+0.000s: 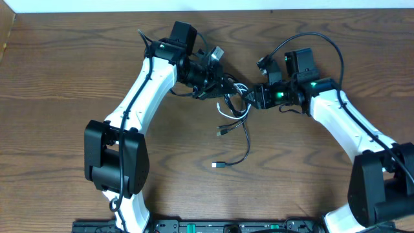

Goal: Untangle cables

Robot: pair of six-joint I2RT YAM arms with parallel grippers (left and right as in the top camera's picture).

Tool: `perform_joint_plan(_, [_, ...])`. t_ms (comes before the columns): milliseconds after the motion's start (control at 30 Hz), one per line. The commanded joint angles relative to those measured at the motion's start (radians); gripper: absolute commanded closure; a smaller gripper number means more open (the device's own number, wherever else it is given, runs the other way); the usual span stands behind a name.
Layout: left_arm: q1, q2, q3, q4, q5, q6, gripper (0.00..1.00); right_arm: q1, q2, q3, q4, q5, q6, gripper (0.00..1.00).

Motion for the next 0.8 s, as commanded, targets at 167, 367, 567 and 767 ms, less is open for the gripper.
perform_joint_plan(167, [0.005, 0.0, 0.002, 0.004, 0.028, 0.009, 0.93, 0.011, 0.05, -0.006, -0.001, 0.023, 0.016, 0.8])
perform_joint_plan(367, [0.005, 0.0, 0.002, 0.011, 0.028, 0.009, 0.93, 0.01, 0.05, -0.006, -0.006, 0.091, 0.032, 0.99])
perform_joint_plan(567, [0.006, 0.0, 0.002, 0.012, 0.028, 0.009, 0.92, -0.004, 0.05, -0.006, -0.069, 0.323, 0.201, 0.99])
perform_joint_plan(767, [0.006, 0.0, 0.002, 0.012, 0.028, 0.009, 0.92, -0.005, 0.05, -0.012, -0.179, 0.569, 0.384, 0.99])
